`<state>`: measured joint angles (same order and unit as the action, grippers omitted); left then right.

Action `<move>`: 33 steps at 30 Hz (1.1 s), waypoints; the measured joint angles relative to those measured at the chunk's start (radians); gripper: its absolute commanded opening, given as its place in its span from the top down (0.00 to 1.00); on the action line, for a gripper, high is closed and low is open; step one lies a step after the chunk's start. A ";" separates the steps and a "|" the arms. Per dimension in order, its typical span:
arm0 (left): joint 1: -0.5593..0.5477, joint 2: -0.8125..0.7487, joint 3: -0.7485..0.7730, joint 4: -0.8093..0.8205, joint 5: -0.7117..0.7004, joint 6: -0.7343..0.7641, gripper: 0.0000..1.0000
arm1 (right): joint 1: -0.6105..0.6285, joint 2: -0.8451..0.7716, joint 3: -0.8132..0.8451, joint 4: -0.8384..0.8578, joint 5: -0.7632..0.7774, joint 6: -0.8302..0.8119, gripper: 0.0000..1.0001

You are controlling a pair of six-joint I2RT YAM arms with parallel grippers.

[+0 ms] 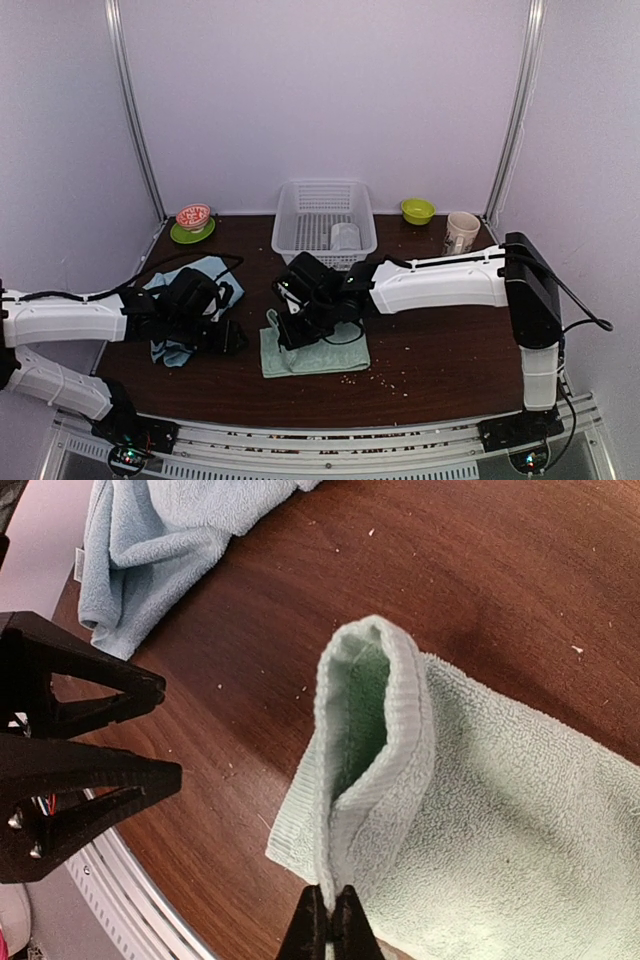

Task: Roll the towels
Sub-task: Fold the towel at the center of the board.

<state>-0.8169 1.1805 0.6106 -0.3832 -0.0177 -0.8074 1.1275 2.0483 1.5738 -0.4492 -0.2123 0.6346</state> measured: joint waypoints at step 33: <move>0.033 0.296 0.047 0.441 0.295 -0.253 0.36 | 0.000 -0.007 -0.063 0.043 -0.048 -0.005 0.76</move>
<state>-0.7841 1.4761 0.6575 0.0582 0.2775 -1.0607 1.1271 2.0415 1.5108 -0.4065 -0.2604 0.6300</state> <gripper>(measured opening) 0.636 0.164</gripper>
